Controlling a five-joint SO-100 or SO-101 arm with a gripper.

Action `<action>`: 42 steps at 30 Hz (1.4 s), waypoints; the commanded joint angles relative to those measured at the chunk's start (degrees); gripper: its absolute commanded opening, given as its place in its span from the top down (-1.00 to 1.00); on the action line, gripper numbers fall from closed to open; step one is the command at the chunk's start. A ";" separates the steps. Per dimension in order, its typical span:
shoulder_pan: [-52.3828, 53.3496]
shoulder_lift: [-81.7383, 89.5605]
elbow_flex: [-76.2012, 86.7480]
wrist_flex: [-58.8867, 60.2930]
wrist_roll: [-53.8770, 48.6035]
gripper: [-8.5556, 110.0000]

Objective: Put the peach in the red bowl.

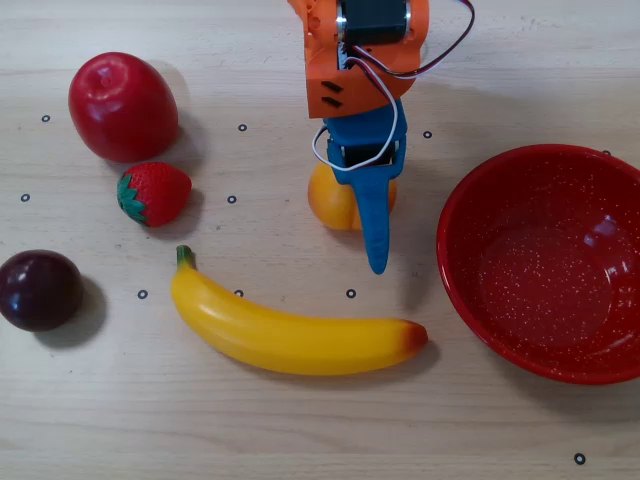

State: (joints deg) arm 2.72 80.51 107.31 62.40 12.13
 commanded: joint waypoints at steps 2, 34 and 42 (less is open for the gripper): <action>-1.14 0.70 -0.79 -2.99 2.20 -0.25; -3.87 1.32 4.04 -7.12 3.69 -0.16; -4.39 1.41 4.66 -8.00 4.04 -0.13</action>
State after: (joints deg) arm 1.41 82.00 111.36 57.22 14.50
